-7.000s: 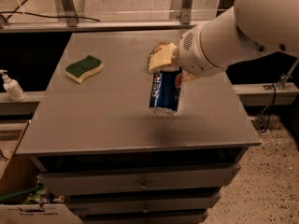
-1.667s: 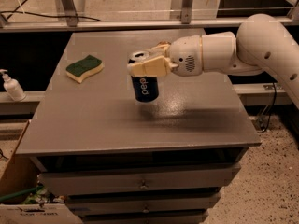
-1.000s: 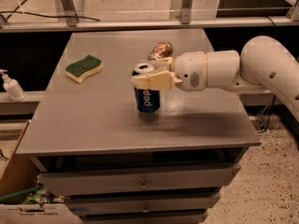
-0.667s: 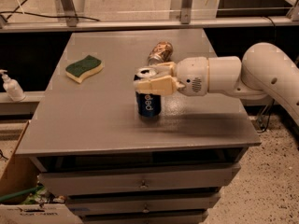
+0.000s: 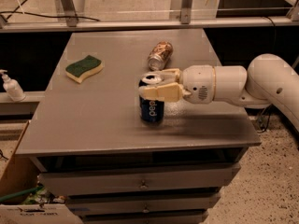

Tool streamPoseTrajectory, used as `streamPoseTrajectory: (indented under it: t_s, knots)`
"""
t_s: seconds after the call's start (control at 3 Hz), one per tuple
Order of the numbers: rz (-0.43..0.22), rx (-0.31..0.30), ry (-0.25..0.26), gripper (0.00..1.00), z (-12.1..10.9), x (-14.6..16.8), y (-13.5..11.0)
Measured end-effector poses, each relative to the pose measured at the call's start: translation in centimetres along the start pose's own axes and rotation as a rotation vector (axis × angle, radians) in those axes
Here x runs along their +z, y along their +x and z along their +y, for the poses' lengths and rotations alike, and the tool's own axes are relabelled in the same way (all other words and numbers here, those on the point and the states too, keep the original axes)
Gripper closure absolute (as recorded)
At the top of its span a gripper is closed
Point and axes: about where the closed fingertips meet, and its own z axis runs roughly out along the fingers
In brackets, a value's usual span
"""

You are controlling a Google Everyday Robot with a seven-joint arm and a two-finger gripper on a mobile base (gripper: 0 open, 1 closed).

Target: Place pepsi can upright

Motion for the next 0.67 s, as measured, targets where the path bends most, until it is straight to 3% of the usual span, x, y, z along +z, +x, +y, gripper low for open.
streamPoseTrajectory:
  t_s: [0.67]
  knots:
    - [0.004, 0.031, 0.066, 0.48, -0.83, -0.06, -0.4]
